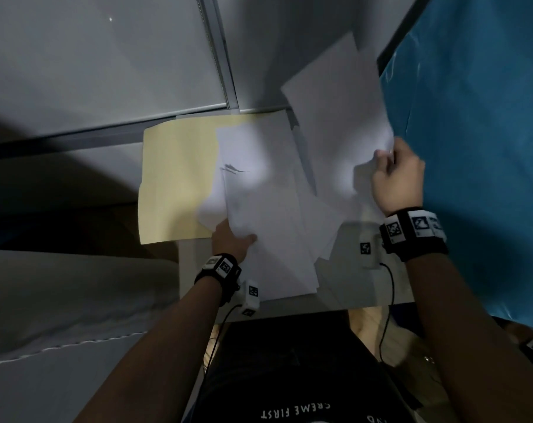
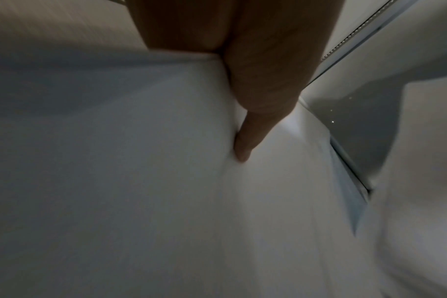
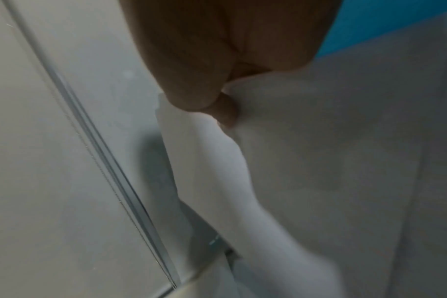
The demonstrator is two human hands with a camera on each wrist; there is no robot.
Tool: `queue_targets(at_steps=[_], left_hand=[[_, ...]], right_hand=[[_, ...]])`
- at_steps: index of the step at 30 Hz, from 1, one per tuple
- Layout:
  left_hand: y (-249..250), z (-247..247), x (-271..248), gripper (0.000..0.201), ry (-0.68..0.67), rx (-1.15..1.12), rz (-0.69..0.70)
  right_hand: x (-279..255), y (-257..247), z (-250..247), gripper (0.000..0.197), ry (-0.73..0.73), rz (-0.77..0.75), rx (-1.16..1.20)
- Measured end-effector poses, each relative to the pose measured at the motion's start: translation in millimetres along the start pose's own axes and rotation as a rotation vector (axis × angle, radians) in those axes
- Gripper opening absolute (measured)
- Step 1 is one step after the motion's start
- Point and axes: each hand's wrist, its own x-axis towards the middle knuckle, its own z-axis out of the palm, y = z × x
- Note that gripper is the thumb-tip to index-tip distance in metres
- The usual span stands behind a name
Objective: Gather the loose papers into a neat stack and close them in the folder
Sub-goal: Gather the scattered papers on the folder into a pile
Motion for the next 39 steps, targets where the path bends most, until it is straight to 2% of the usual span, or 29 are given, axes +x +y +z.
queue_targets(at_steps=[3, 5, 6, 7, 9, 10, 11, 13, 14, 16, 17, 19, 20, 22, 24, 27, 29, 32, 33, 35, 39], left_hand=[[0.9, 0.0, 1.0, 0.055, -0.002, -0.016, 0.013], [-0.6, 1.2, 2.0, 0.048, -0.029, -0.059, 0.017], [-1.7, 1.4, 4.0, 0.042, -0.038, -0.087, 0.019], [-2.9, 2.4, 4.9, 0.034, -0.039, -0.115, 0.037], [-3.0, 4.1, 6.5, 0.023, -0.035, -0.207, 0.046], [-0.3, 3.7, 6.3, 0.032, -0.027, -0.283, 0.008], [4.4, 2.0, 4.4, 0.050, -0.026, -0.379, -0.050], [8.5, -1.7, 7.6, 0.080, -0.063, -0.540, -0.183], [9.1, -3.1, 7.8, 0.079, -0.090, -0.571, -0.213], [7.1, -3.4, 7.8, 0.054, -0.120, -0.513, -0.150], [2.6, -2.5, 8.2, 0.053, -0.127, -0.440, -0.099], [-6.9, 0.3, 9.2, 0.068, -0.152, -0.284, -0.025], [-8.8, 1.4, 8.6, 0.071, -0.142, -0.236, -0.009], [-10.6, 2.2, 8.8, 0.072, -0.111, -0.233, -0.004], [-10.8, 2.0, 8.6, 0.071, -0.099, -0.254, 0.001], [-14.6, 3.9, 7.8, 0.068, -0.101, -0.262, 0.007], [-13.8, 4.4, 7.6, 0.068, -0.096, -0.262, 0.010], [-12.1, 5.3, 8.7, 0.071, -0.096, -0.247, -0.005], [-12.5, 5.6, 9.8, 0.072, -0.099, -0.244, -0.011], [-14.1, 5.5, 12.0, 0.073, -0.106, -0.236, -0.006], [-13.2, 6.9, 10.9, 0.074, -0.126, -0.239, 0.015]], right_hand=[[5.1, -29.4, -21.9, 0.016, 0.191, -0.138, 0.205], [10.0, -38.5, -22.1, 0.009, 0.237, -0.127, 0.412], [12.1, -39.0, -15.0, 0.008, 0.208, -0.074, 0.452], [12.8, -35.2, -2.2, 0.005, 0.130, -0.005, 0.421], [6.6, -12.5, 36.7, 0.014, -0.123, 0.149, 0.258], [-3.0, 0.0, 57.5, 0.010, -0.261, 0.217, 0.196], [-16.5, 12.0, 77.6, 0.012, -0.384, 0.266, 0.155], [-43.5, 30.7, 109.0, 0.030, -0.523, 0.300, 0.123], [-57.7, 32.6, 115.8, 0.031, -0.573, 0.307, 0.111], [-75.8, 36.0, 127.2, 0.032, -0.656, 0.315, 0.097], [-80.9, 35.9, 129.3, 0.033, -0.677, 0.320, 0.102], [-83.0, 36.1, 126.7, 0.042, -0.622, 0.352, 0.112], [-78.5, 38.8, 124.5, 0.049, -0.521, 0.393, 0.105], [-62.5, 50.8, 115.2, 0.071, -0.309, 0.537, 0.017], [-45.6, 66.7, 106.1, 0.086, -0.250, 0.648, -0.080], [-24.3, 71.6, 102.0, 0.069, -0.229, 0.724, 0.123], [-9.5, 62.2, 109.7, 0.061, -0.314, 0.746, 0.242], [5.2, 54.1, 123.4, 0.075, -0.441, 0.814, 0.432], [6.0, 53.1, 125.4, 0.075, -0.447, 0.824, 0.464], [1.9, 54.9, 126.4, 0.060, -0.380, 0.772, 0.406], [-14.7, 51.8, 118.9, 0.032, -0.209, 0.560, 0.285]])
